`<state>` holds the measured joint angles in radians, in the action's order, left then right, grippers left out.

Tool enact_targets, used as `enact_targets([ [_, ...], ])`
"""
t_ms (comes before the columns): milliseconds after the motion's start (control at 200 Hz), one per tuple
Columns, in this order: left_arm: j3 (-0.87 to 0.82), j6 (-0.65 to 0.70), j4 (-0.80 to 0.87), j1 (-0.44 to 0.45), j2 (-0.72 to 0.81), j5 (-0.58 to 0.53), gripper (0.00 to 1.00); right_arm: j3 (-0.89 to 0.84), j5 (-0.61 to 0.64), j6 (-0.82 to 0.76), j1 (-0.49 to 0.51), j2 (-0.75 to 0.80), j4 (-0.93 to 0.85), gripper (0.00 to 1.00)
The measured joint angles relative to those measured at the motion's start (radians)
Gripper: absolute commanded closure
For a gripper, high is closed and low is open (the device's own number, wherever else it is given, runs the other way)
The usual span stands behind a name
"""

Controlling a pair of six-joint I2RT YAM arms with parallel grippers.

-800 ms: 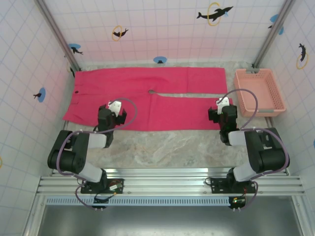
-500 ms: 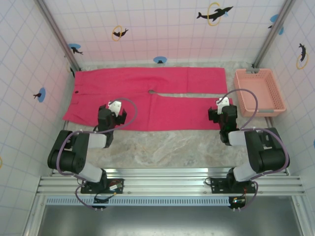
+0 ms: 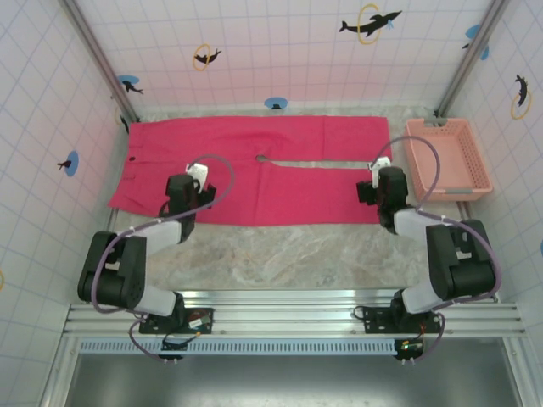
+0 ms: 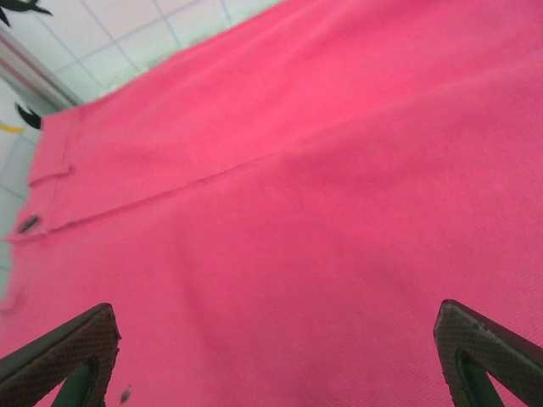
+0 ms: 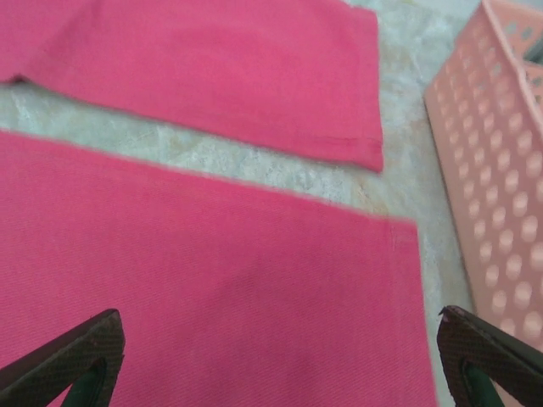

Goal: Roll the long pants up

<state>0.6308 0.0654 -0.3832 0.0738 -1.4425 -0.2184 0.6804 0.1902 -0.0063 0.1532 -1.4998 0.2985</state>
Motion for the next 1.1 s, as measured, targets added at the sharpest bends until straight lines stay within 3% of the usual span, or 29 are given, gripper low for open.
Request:
enact_targets([
  [115,0.377,0.106,0.335,0.008,-0.006,-0.145,0.03,0.326,0.014,-0.09,0.086,0.0,-0.346,0.01],
  [210,0.557,0.183,0.523,0.017,-0.037,-0.345,0.03,0.426,0.039,-0.15,0.214,0.015,-0.563,0.04],
  [345,0.488,0.224,0.753,0.037,-0.07,-0.491,0.08,0.404,0.027,-0.194,0.362,0.028,-0.843,0.08],
  [430,0.402,0.224,0.891,0.1,-0.105,-0.534,0.12,0.372,0.018,-0.206,0.41,0.028,-0.956,0.1],
  [621,0.311,0.272,1.015,0.253,-0.156,-0.581,0.12,0.345,0.0,-0.211,0.423,0.009,-1.033,0.15],
  [946,0.298,0.352,0.998,0.259,-0.253,-0.61,0.12,0.351,-0.02,-0.199,0.418,-0.154,-1.033,0.23],
  [1101,0.293,0.354,0.98,0.259,-0.329,-0.602,0.19,0.376,-0.031,-0.196,0.404,-0.222,-1.032,0.25],
])
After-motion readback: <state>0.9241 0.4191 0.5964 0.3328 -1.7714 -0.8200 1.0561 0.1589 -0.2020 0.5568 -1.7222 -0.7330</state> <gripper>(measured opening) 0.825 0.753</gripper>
